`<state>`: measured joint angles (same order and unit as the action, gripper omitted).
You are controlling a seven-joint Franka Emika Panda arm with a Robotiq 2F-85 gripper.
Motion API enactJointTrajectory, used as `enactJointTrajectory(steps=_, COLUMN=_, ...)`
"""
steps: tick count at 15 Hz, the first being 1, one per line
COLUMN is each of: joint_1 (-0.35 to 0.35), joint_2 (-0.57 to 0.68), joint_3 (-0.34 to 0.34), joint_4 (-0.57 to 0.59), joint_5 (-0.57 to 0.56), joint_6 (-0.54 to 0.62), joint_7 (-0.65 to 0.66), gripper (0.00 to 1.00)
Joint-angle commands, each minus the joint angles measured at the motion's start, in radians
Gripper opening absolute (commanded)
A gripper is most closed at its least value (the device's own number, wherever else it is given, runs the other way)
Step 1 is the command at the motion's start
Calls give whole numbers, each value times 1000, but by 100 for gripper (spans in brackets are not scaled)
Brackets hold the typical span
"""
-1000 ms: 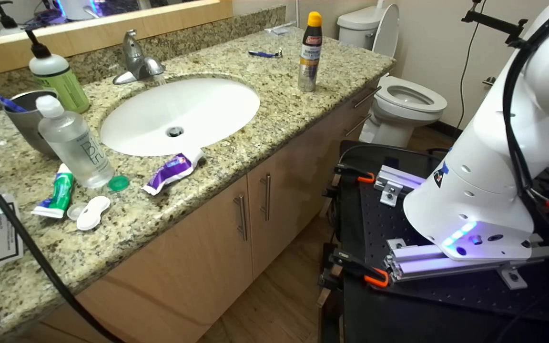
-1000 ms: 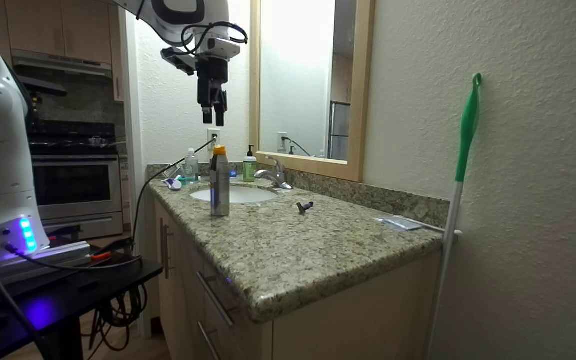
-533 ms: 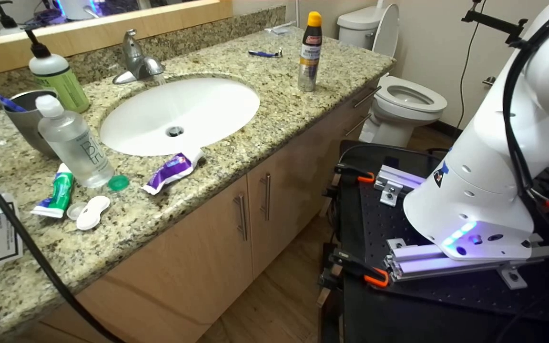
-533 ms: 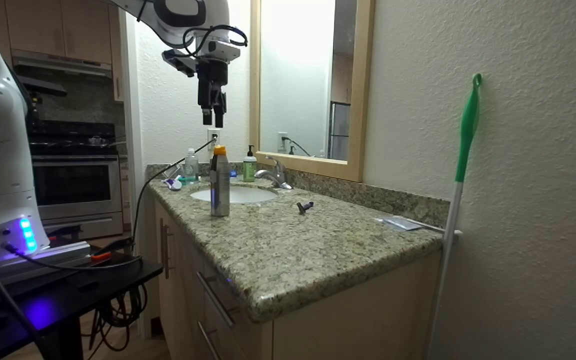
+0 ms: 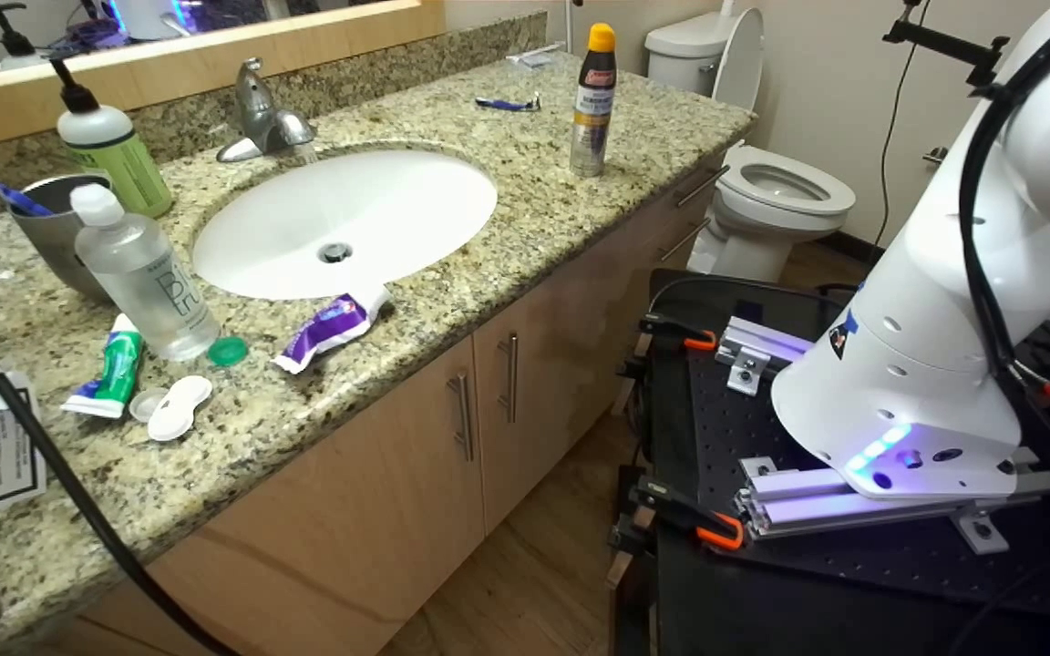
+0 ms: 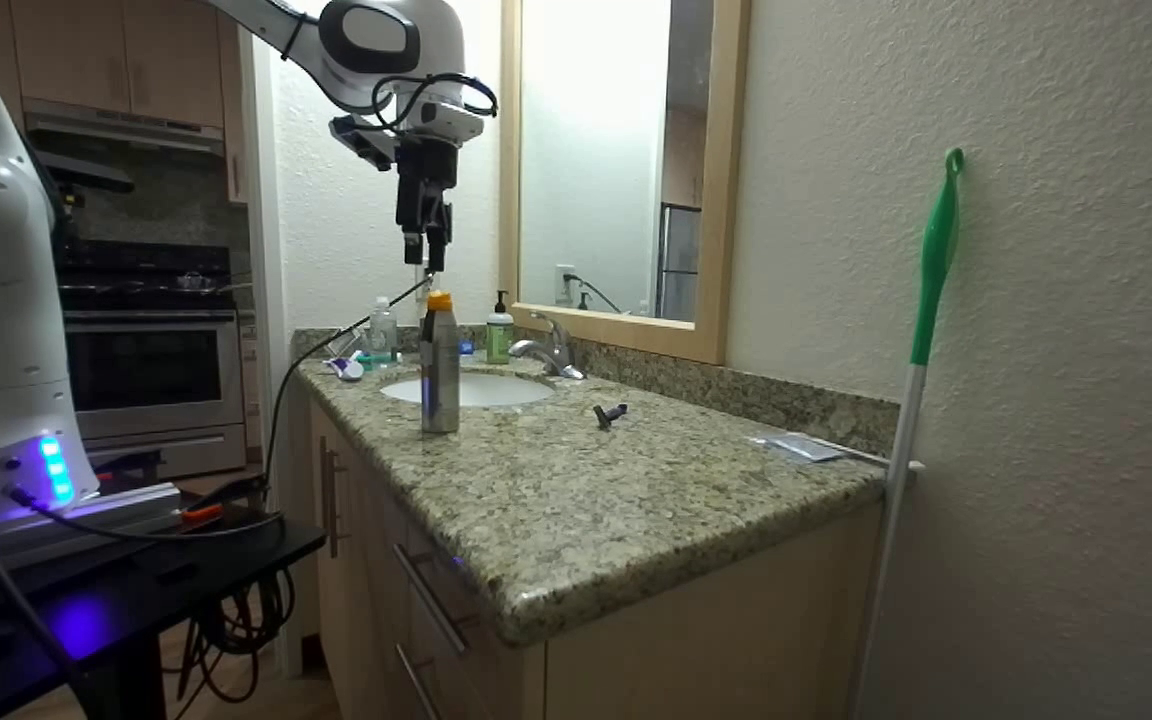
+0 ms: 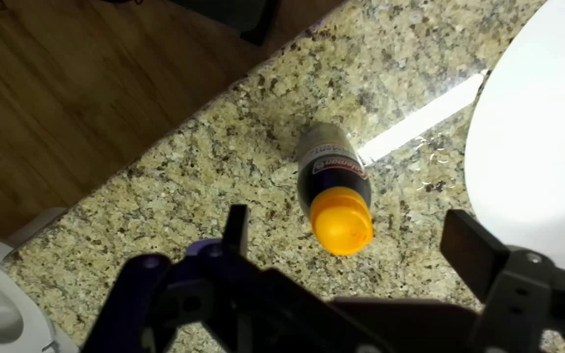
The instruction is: Move the bottle with the yellow lid to the upper right corner of the counter
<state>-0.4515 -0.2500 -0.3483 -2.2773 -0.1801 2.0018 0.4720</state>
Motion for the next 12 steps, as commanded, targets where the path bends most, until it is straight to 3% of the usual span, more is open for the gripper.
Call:
enactJointTrajectory(steps=1, joint_1=-32, joint_2=-6, joint_3=-12, joint_4=-11, joint_5=-55, joint_6=-52, joint_7=5, gripper=100)
enactJointTrajectory(steps=4, joint_1=-30, joint_2=-35, joint_3=-48, joint_4=-40, joint_5=2, joint_6=-97, joint_7=-62, gripper=100)
enactJointTrajectory(steps=8, joint_1=-30, joint_2=-10, joint_3=-43, joint_4=-17, joint_5=-11, joint_6=-88, joint_7=-41, gripper=100)
enactJointTrajectory(steps=12, joint_1=-44, joint_2=17, joint_3=-30, joint_4=-42, joint_5=-101, joint_6=20, joint_7=62, gripper=100)
